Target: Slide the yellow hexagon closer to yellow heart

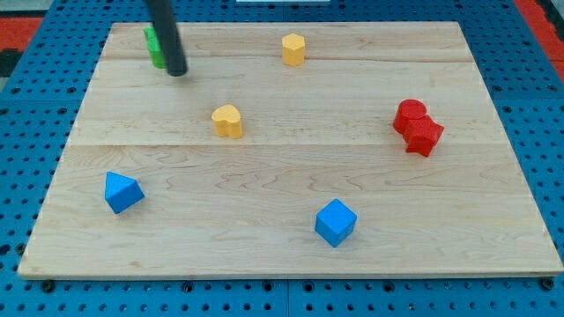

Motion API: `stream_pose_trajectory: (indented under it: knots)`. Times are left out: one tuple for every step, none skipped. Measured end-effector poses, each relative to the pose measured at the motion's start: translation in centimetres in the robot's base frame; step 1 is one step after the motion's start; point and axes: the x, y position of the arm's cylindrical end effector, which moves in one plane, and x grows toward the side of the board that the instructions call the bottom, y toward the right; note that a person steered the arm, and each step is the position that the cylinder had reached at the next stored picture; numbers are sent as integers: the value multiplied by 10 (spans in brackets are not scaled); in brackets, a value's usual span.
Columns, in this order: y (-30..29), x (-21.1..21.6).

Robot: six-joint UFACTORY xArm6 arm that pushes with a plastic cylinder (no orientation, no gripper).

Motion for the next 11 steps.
stream_pose_trajectory:
  knots:
    - [43,-63]
    - [100,-81]
    - [152,-60]
    - [180,-49]
    - [208,-58]
    - [194,-26]
    - [138,-9]
    - [138,-14]
    - [137,31]
    - [111,63]
    - [159,79]
